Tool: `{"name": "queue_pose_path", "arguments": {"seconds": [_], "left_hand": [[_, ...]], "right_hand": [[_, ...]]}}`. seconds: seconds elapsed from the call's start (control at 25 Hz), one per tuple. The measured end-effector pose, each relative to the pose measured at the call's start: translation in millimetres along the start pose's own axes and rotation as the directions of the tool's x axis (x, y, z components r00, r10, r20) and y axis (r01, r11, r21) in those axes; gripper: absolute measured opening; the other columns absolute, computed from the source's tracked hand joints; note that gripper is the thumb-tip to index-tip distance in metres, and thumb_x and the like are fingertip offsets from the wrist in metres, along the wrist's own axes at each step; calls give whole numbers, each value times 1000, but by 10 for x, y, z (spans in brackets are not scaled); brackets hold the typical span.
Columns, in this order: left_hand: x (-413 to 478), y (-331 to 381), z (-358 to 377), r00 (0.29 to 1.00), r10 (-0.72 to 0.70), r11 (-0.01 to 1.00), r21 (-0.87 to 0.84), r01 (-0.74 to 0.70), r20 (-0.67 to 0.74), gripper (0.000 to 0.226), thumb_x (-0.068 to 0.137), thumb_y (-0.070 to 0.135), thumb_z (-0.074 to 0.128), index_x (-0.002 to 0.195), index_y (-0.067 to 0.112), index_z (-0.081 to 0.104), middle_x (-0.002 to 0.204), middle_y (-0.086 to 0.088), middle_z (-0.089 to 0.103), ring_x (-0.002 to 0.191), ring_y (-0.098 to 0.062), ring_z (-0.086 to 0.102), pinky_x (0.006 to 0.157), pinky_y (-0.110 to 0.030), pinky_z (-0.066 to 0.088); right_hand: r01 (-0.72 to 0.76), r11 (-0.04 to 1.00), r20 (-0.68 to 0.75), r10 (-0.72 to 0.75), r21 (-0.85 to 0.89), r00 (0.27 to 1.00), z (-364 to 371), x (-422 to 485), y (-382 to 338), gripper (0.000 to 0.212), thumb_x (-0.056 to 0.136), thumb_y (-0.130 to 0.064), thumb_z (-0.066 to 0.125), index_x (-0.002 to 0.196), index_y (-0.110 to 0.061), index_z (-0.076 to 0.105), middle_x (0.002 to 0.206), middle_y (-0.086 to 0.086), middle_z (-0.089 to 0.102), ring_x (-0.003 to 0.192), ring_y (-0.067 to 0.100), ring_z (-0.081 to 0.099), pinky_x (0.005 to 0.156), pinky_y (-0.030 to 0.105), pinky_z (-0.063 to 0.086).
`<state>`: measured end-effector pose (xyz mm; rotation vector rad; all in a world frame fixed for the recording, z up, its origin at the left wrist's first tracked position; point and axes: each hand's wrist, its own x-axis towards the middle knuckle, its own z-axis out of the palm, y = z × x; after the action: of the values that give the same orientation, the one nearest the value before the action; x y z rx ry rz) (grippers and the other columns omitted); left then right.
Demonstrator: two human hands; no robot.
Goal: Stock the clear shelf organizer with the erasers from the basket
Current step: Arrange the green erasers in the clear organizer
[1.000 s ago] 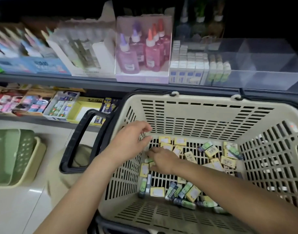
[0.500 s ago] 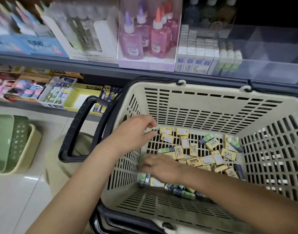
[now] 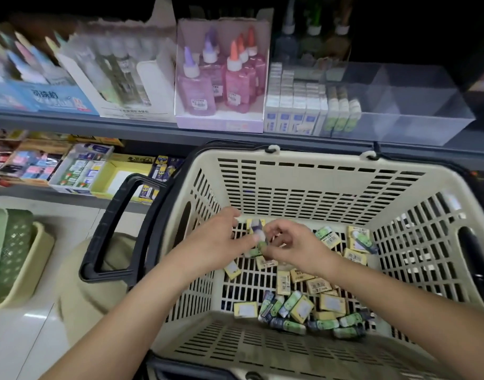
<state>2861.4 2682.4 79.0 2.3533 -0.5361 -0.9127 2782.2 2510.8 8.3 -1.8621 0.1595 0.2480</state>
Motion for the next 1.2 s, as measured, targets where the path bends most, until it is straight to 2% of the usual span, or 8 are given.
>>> {"name": "queue_pose_path", "arguments": {"seconds": [0.08, 0.16, 0.36, 0.6, 0.76, 0.92, 1.0, 1.2], "left_hand": [[6, 150, 112, 987, -58, 912, -394, 114, 151, 51, 86, 36, 63, 130, 20, 44, 131, 5, 51, 116, -14, 52, 99, -39, 44], [40, 278, 252, 974, -76, 593, -776, 214, 211, 38, 88, 22, 62, 123, 14, 51, 125, -4, 57, 112, -18, 57, 95, -40, 47], [299, 290, 227, 956, -278, 280, -945, 172, 92, 17, 91, 12, 54, 108, 9, 56, 115, -10, 60, 100, -21, 59, 75, -35, 51], [324, 151, 103, 928, -355, 319, -917, 239, 118, 12, 88, 17, 61, 100, 17, 58, 82, 1, 61, 63, -10, 51, 54, -24, 36], [337, 164, 100, 930, -351, 323, -917, 232, 111, 13, 88, 18, 62, 101, 17, 59, 83, 1, 61, 65, -10, 52, 55, -24, 37], [337, 182, 157, 939, -334, 405, -888, 218, 78, 6, 88, 13, 60, 91, 17, 61, 86, 0, 65, 73, -13, 61, 53, -23, 38], [341, 186, 186, 942, -336, 477, -857, 198, 31, 8, 88, 10, 60, 86, 18, 59, 85, -1, 63, 79, -15, 62, 51, -22, 36], [303, 250, 312, 935, -265, 500, -795, 343, 237, 8, 88, 7, 55, 89, 15, 56, 80, -6, 60, 74, -19, 60, 55, -23, 36]], "right_hand": [[32, 984, -35, -27, 172, 999, -45, -30, -159, 26, 79, -5, 70, 93, -24, 58, 91, -4, 63, 73, 6, 64, 69, 21, 53], [53, 976, -98, -32, 212, 995, -65, -7, -250, 23, 78, -5, 70, 89, -20, 57, 86, -3, 65, 70, 9, 63, 67, 21, 53], [-12, 996, -227, -8, -83, 974, -197, 192, -34, 9, 83, -23, 68, 76, -25, 62, 76, -13, 63, 67, -2, 57, 64, 15, 45], [-24, 646, 108, 165, -763, 980, 265, 510, 547, 26, 90, -22, 54, 114, -14, 61, 122, 7, 59, 110, 26, 53, 90, 35, 47], [7, 504, 138, 223, -864, 965, 408, 505, 653, 39, 86, -28, 61, 122, -13, 54, 131, 11, 45, 121, 30, 43, 94, 36, 40], [-109, 804, 31, 157, -584, 987, 180, 363, 426, 5, 86, -26, 64, 83, -22, 64, 79, -5, 55, 76, 17, 57, 65, 26, 43], [-127, 930, -81, 106, -346, 991, -11, 304, 180, 23, 81, -28, 70, 65, -33, 54, 63, -9, 53, 58, 9, 51, 57, 23, 41], [-104, 983, -167, 130, 153, 977, -140, 145, -181, 16, 77, -16, 74, 83, -22, 60, 59, -5, 66, 53, 4, 63, 51, 15, 48]]}}
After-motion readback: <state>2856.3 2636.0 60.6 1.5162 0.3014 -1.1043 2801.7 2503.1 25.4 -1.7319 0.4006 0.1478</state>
